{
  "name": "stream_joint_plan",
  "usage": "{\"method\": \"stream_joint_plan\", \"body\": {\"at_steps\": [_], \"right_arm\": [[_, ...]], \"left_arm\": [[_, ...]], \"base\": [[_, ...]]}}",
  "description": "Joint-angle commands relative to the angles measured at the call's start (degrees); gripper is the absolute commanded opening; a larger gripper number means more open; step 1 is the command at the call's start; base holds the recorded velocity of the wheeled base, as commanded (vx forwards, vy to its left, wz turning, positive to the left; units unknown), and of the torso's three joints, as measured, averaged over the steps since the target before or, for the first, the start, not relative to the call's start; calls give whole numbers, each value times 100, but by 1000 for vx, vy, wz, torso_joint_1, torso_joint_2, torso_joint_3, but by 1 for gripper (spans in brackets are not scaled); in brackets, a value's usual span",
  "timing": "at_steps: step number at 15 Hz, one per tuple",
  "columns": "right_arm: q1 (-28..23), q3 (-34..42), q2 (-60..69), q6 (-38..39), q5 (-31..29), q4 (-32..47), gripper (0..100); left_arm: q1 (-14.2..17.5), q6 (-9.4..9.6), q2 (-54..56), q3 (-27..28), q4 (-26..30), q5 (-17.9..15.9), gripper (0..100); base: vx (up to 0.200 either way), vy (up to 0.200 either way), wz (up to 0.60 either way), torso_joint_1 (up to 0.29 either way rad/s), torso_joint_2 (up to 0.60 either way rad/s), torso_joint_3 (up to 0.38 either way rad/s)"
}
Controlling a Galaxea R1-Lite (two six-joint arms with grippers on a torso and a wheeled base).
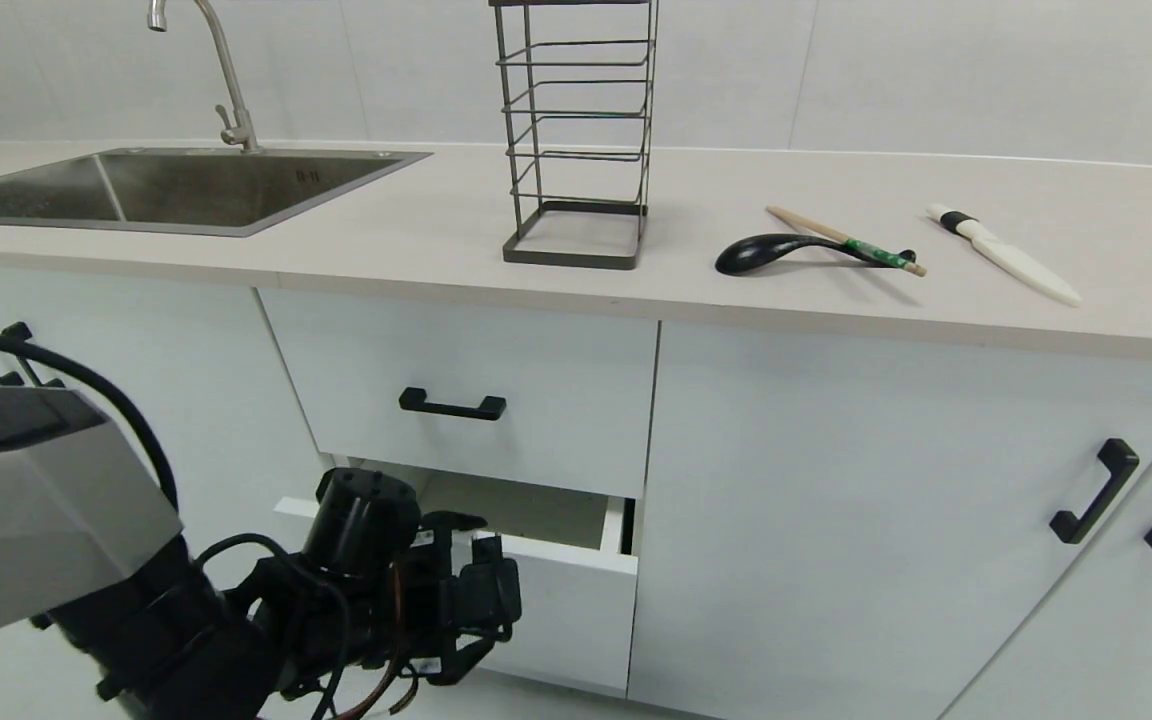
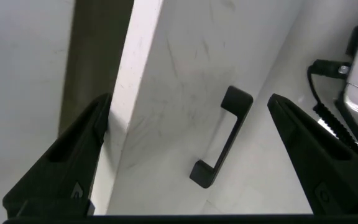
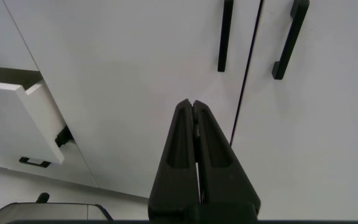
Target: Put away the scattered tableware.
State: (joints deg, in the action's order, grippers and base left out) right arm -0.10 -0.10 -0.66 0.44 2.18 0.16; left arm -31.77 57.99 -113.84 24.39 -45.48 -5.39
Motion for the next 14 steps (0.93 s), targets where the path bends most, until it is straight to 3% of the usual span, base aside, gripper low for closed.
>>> {"method": "stream_joint_plan", "body": {"at_steps": [1,3,14], "right_arm": [[1,1,-4,0,2,2,0],[1,1,-4,0,2,2,0],[1,1,-4,0,2,2,0]], "left_arm": [[-84,-7,810,-963,66,-24,100],[-84,-7,1241,-1279,75,-15,100],[-172,-51,1338,-1253,66,-50,100]], "base": [[0,0,0,0,0,0],[0,0,0,0,0,0],[0,0,0,0,0,0]]}}
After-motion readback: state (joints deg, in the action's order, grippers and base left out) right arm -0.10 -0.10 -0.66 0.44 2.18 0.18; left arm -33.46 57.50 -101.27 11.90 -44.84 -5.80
